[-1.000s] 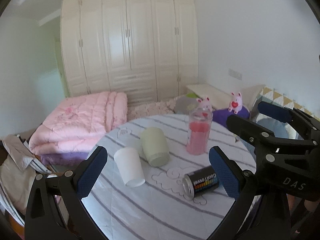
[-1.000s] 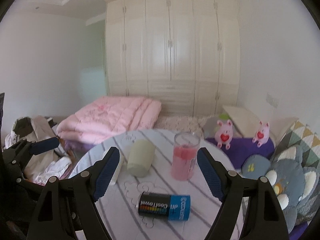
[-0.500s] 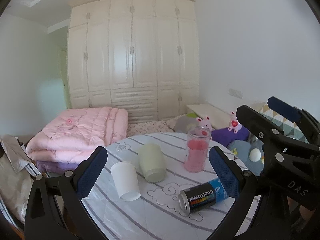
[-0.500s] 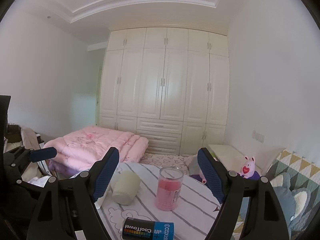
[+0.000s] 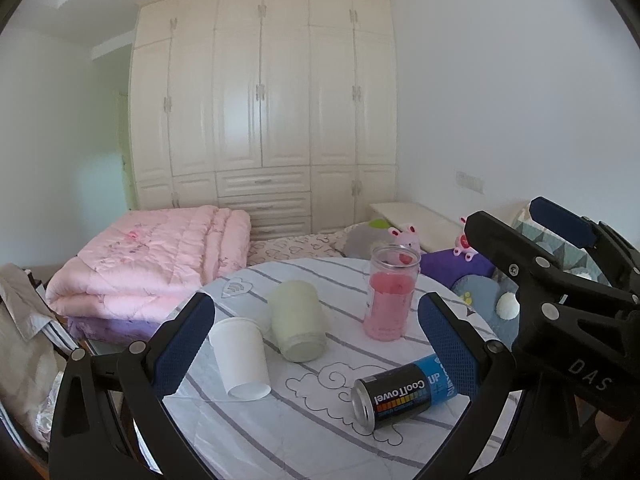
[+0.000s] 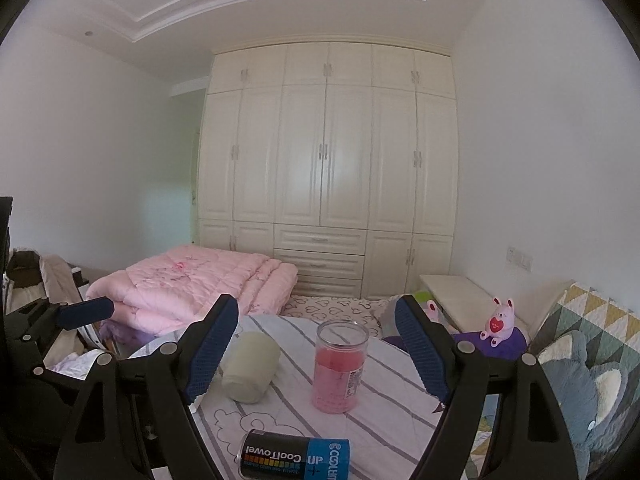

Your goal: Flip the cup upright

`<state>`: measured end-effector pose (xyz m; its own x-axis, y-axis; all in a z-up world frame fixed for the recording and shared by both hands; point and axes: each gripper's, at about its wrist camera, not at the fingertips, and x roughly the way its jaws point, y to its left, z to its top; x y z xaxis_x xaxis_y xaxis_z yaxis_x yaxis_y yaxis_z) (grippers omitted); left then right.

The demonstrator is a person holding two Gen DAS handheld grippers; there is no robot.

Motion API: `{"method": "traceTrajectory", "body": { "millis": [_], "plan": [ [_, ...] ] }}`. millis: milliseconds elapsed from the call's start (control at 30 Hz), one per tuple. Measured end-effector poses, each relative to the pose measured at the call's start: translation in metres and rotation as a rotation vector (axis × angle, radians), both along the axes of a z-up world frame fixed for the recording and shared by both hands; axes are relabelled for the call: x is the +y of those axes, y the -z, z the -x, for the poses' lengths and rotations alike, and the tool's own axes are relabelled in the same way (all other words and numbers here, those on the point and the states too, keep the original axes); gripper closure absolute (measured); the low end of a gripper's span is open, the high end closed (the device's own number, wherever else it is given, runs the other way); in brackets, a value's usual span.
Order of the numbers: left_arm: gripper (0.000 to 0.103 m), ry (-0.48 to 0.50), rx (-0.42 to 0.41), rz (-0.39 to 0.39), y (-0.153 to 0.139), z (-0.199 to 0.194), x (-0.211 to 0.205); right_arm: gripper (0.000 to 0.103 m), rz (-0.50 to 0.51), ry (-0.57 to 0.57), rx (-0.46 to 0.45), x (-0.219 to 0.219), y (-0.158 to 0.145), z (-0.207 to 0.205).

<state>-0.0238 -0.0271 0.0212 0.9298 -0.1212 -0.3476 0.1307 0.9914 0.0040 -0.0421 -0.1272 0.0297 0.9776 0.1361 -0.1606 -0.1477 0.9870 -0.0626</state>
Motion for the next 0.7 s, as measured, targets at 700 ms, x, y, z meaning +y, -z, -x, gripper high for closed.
{"method": "traceTrajectory", "body": {
  "millis": [700],
  "plan": [
    [0.0,0.024,-0.026,-0.045,0.001,-0.007,-0.014,0.021,-0.014,0.001,0.022,-0.005,0.003,-0.008]
  ]
}}
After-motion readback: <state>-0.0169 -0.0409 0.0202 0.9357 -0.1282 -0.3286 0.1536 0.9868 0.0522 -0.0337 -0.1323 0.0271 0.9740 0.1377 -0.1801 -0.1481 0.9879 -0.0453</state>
